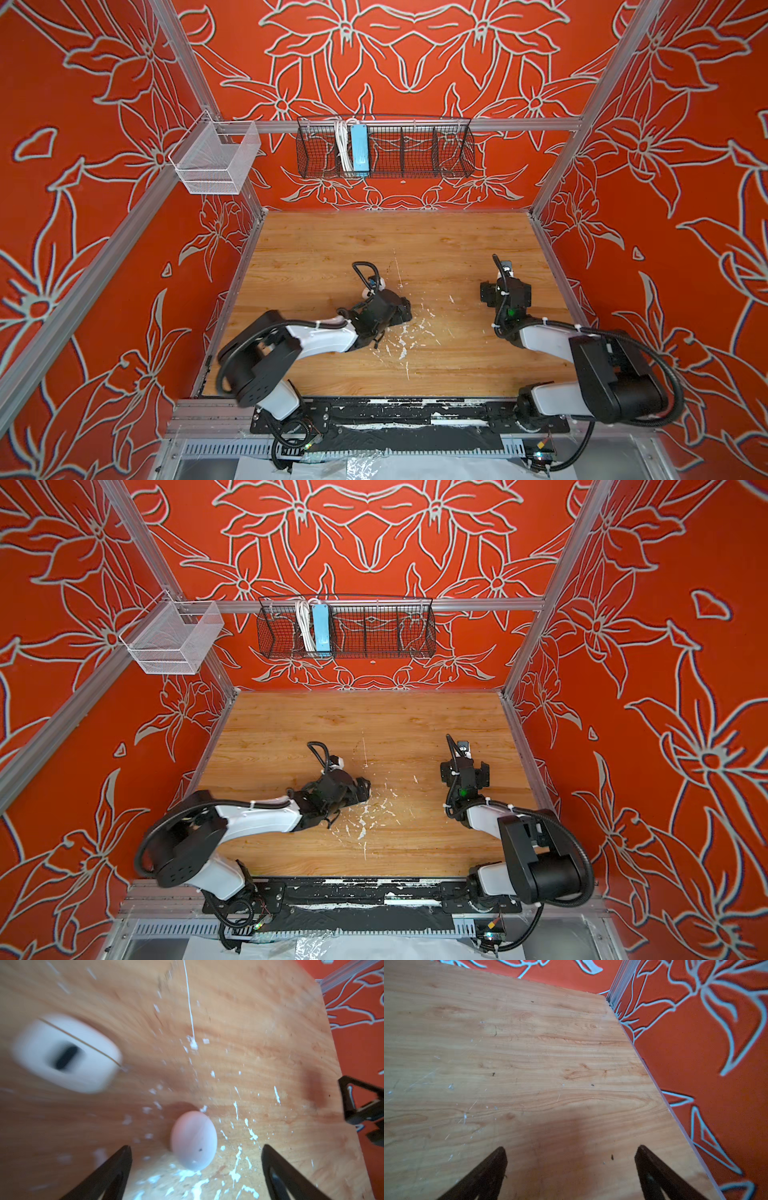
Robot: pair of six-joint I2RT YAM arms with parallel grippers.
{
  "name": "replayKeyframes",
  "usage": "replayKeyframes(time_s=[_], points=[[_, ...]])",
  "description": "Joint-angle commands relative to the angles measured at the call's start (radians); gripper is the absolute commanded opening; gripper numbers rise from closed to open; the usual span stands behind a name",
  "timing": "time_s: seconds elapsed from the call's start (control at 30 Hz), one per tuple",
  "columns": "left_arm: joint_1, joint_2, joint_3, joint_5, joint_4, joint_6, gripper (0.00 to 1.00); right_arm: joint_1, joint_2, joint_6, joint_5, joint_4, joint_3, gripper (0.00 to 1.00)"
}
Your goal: Insert the wireless bluetooth earbuds into the charging case
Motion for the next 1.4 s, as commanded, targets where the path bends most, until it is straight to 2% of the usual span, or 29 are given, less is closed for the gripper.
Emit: replayKeyframes(time_s=[0.0, 0.03, 0.07, 0.13, 0.17, 0.2, 0.23, 0.27, 0.33, 0.37, 0.43, 0.5, 0.53, 0.57, 0.6, 0.63, 0.7, 0.8, 0.87, 0.97, 1.0, 1.37], points=[[0.103, -0.207, 0.023, -0.051, -0.205, 0.174, 0.97, -0.058, 0.005, 0.019, -0.177, 0.153, -0.033, 0.98], [0.139, -0.277, 0.029, -0.077, -0.250, 0.238, 0.98, -0.066, 0.018, 0.011, -0.224, 0.194, -0.062, 0.97], [0.172, -0.359, 0.032, -0.119, -0.291, 0.310, 0.97, -0.065, 0.056, -0.007, -0.243, 0.329, -0.087, 0.97], [0.257, -0.490, 0.002, -0.190, -0.303, 0.461, 0.97, -0.071, 0.011, 0.001, -0.264, 0.161, -0.041, 0.98], [0.316, -0.558, -0.039, -0.215, -0.275, 0.535, 0.97, -0.077, 0.040, -0.001, -0.267, 0.256, -0.063, 0.98], [0.373, -0.597, -0.085, -0.221, -0.229, 0.610, 0.97, -0.075, 0.048, -0.002, -0.268, 0.274, -0.070, 0.98], [0.446, -0.630, -0.160, -0.196, -0.161, 0.686, 0.97, -0.074, 0.019, -0.004, -0.265, 0.192, -0.057, 0.98], [0.512, -0.641, -0.238, -0.184, -0.086, 0.731, 0.97, -0.074, 0.016, -0.001, -0.263, 0.195, -0.053, 0.98], [0.599, -0.602, -0.355, -0.198, 0.065, 0.733, 0.97, -0.074, 0.032, 0.002, -0.258, 0.238, -0.064, 0.98], [0.648, -0.555, -0.400, -0.171, 0.146, 0.718, 0.97, -0.074, 0.021, 0.002, -0.257, 0.190, -0.052, 0.98], [0.734, -0.428, -0.425, -0.092, 0.283, 0.697, 0.97, -0.076, 0.027, 0.002, -0.259, 0.216, -0.056, 0.98], [0.752, -0.360, -0.344, -0.087, 0.212, 0.716, 0.97, -0.075, 0.018, 0.004, -0.259, 0.189, -0.050, 0.98], [0.757, -0.304, -0.331, -0.095, 0.268, 0.722, 0.97, -0.075, 0.024, 0.002, -0.259, 0.207, -0.054, 0.98], [0.782, -0.243, -0.317, -0.043, 0.294, 0.698, 0.97, -0.076, 0.024, 0.002, -0.259, 0.206, -0.055, 0.98], [0.801, -0.175, -0.316, 0.022, 0.368, 0.710, 0.97, -0.076, 0.020, 0.002, -0.259, 0.192, -0.052, 0.98], [0.785, -0.116, -0.288, 0.041, 0.391, 0.755, 0.97, -0.075, 0.021, 0.002, -0.260, 0.200, -0.053, 0.98], [0.763, -0.136, -0.252, 0.033, 0.277, 0.755, 0.97, -0.075, 0.021, 0.002, -0.260, 0.194, -0.052, 0.98], [0.764, -0.131, -0.273, 0.073, 0.313, 0.775, 0.97, -0.076, 0.021, 0.002, -0.259, 0.195, -0.051, 0.98], [0.766, -0.103, -0.342, 0.133, 0.472, 0.811, 0.97, -0.075, 0.022, 0.001, -0.259, 0.199, -0.053, 0.98], [0.767, -0.114, -0.299, 0.136, 0.364, 0.805, 0.97, -0.075, 0.022, 0.002, -0.259, 0.199, -0.053, 0.98], [0.768, -0.114, -0.315, 0.135, 0.402, 0.807, 0.97, -0.075, 0.021, 0.002, -0.259, 0.198, -0.053, 0.98], [0.768, -0.113, -0.307, 0.138, 0.384, 0.807, 0.97, -0.075, 0.022, 0.002, -0.259, 0.199, -0.052, 0.98]])
